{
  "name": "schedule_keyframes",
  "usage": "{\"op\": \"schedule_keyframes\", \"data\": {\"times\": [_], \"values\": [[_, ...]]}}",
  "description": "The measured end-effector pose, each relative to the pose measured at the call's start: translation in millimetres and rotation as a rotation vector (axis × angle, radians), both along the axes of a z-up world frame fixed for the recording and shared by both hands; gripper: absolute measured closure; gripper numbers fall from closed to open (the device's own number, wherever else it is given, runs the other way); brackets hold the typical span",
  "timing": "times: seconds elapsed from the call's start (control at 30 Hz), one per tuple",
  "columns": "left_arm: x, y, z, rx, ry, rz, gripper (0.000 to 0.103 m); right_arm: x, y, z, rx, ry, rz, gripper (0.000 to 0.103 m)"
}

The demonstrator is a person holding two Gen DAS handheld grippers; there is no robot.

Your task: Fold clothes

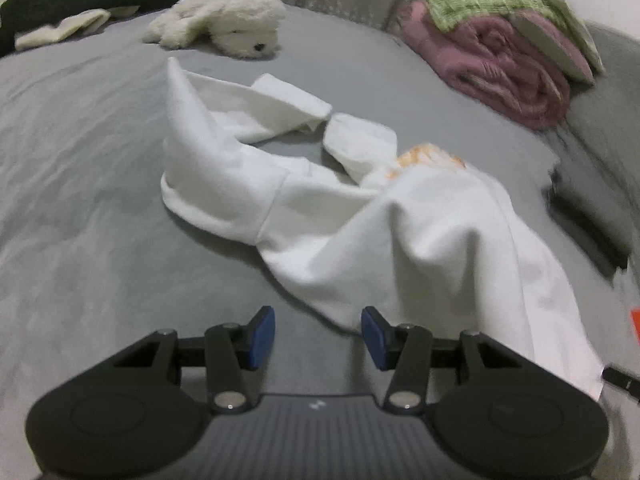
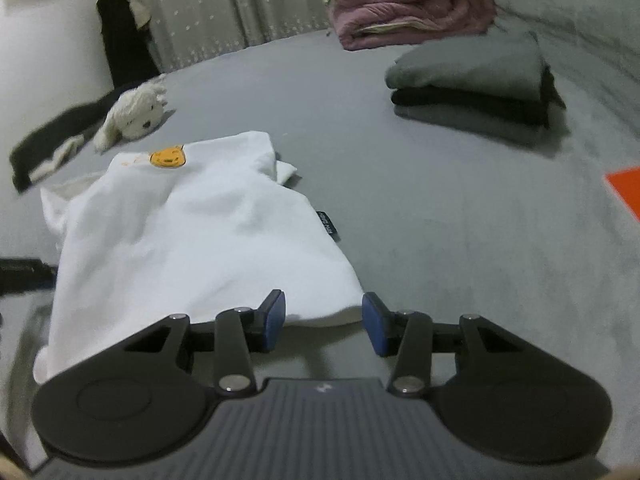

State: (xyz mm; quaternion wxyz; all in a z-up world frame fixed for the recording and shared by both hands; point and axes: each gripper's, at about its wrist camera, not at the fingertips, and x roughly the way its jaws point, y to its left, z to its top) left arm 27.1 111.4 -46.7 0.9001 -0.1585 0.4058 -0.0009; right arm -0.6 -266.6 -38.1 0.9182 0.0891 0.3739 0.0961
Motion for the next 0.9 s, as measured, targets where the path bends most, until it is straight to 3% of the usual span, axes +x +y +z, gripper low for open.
{"op": "schedule_keyframes", "data": {"times": [0.13, 0.2, 0.33, 0.4, 0.5, 0.7, 0.9], "values": [[4.5, -1.9, -6.8, -0.029, -0.029, 0.046, 0.056, 5.7, -6.6, -4.9, 0.061, 0.010, -0.036, 0.056], [4.3, -7.0, -10.6, -0.027, -0.061, 0.073, 0.069, 10.9, -6.9, -7.9, 0.075, 0.013, -0.050, 0.056], [3.7, -18.8, -16.9, -0.001, -0.125, 0.101, 0.082, 23.3, -2.7, -16.2, 0.084, 0.029, -0.066, 0.055], [5.6, -22.0, -15.6, 0.026, -0.148, 0.100, 0.097, 27.7, 4.2, -19.9, 0.050, 0.030, -0.051, 0.065], [7.5, -21.5, -3.5, 0.091, -0.172, 0.124, 0.098, 26.7, 11.5, -19.3, -0.021, 0.009, -0.031, 0.090], [-4.2, -12.2, 47.6, 0.285, -0.363, 0.154, 0.098, 21.4, -2.9, -7.2, 0.041, -0.027, -0.071, 0.094], [1.8, -5.5, 74.9, 0.435, -0.472, 0.167, 0.100, 13.1, -2.3, 10.9, 0.053, -0.109, -0.096, 0.094]]}}
